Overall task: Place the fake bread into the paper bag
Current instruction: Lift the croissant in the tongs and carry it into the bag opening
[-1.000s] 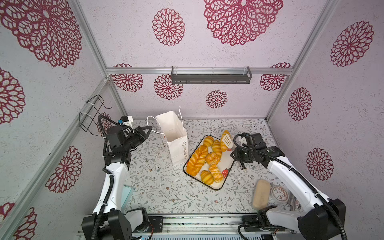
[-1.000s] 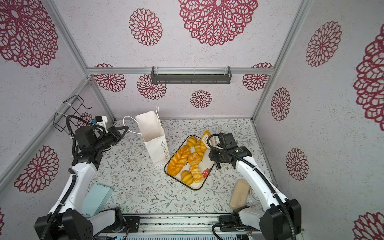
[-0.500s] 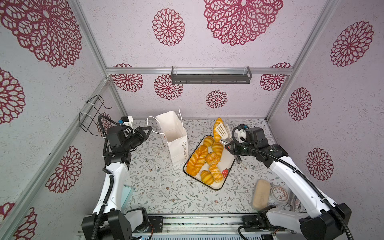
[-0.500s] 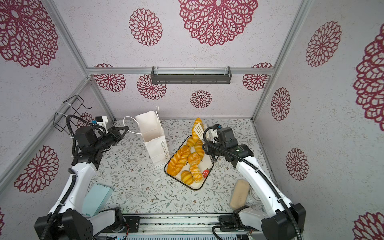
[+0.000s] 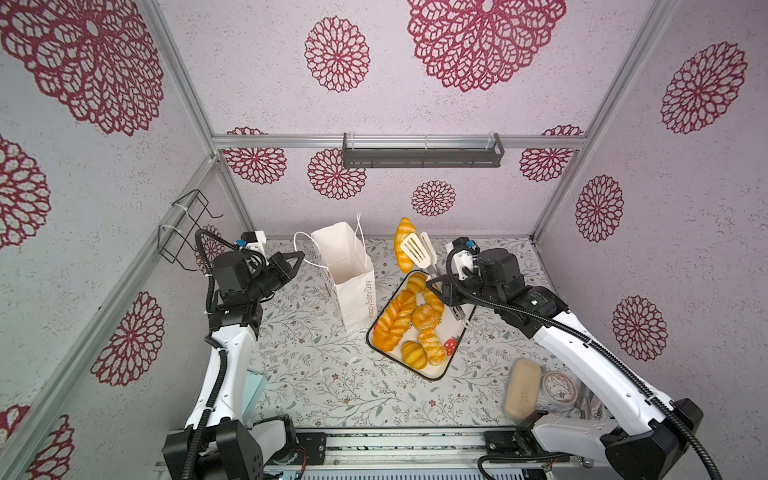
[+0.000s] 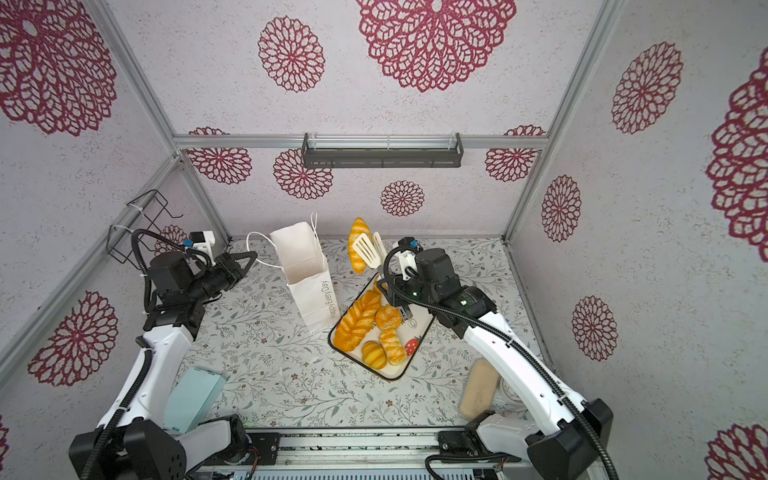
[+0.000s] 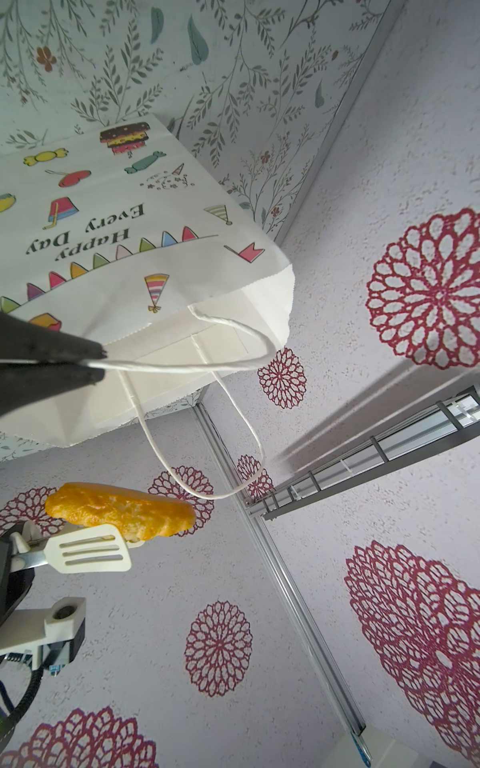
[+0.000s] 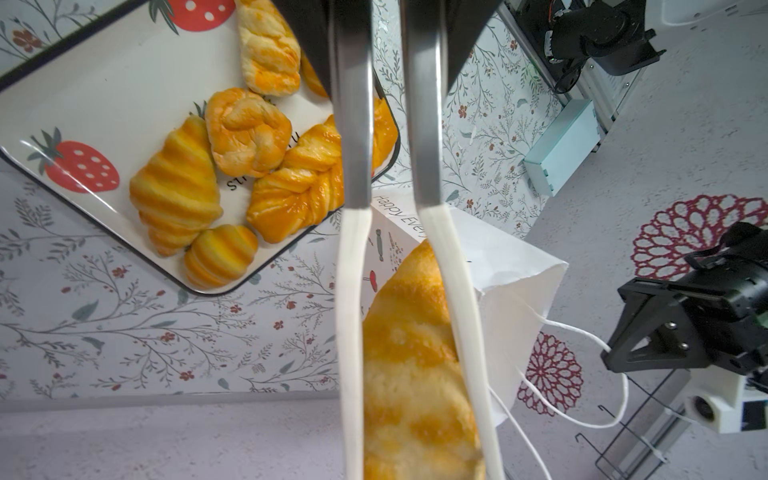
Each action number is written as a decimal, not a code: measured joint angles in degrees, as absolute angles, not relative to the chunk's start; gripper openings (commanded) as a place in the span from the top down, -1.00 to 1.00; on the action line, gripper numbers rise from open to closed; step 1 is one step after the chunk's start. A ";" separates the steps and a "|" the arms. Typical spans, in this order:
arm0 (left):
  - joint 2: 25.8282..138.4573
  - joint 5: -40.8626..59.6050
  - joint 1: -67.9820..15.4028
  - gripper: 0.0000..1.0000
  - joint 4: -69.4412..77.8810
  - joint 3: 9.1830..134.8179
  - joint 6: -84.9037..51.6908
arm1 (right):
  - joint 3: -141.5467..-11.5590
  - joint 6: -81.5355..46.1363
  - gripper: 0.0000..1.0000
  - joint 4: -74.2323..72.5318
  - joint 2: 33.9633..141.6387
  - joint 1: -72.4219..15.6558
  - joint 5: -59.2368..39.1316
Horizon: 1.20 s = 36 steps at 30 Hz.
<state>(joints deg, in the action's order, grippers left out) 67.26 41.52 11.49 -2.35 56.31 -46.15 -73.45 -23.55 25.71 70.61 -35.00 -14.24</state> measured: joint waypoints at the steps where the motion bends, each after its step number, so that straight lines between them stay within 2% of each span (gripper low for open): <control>1: 67.26 41.54 11.49 1.00 -2.35 56.31 -46.15 | -74.04 -23.53 0.39 25.21 71.18 -35.55 -14.31; 17: 67.24 41.52 11.49 1.00 -2.37 56.31 -46.11 | -79.13 -23.22 0.38 18.02 77.84 -41.21 -16.67; 26: 67.20 41.52 11.49 1.00 -2.42 56.31 -46.09 | -84.23 -21.37 0.38 17.34 82.76 -46.00 -16.97; 36: 67.09 41.52 11.49 1.00 -2.44 56.29 -46.04 | -89.27 -21.04 0.37 17.76 90.45 -47.07 -17.76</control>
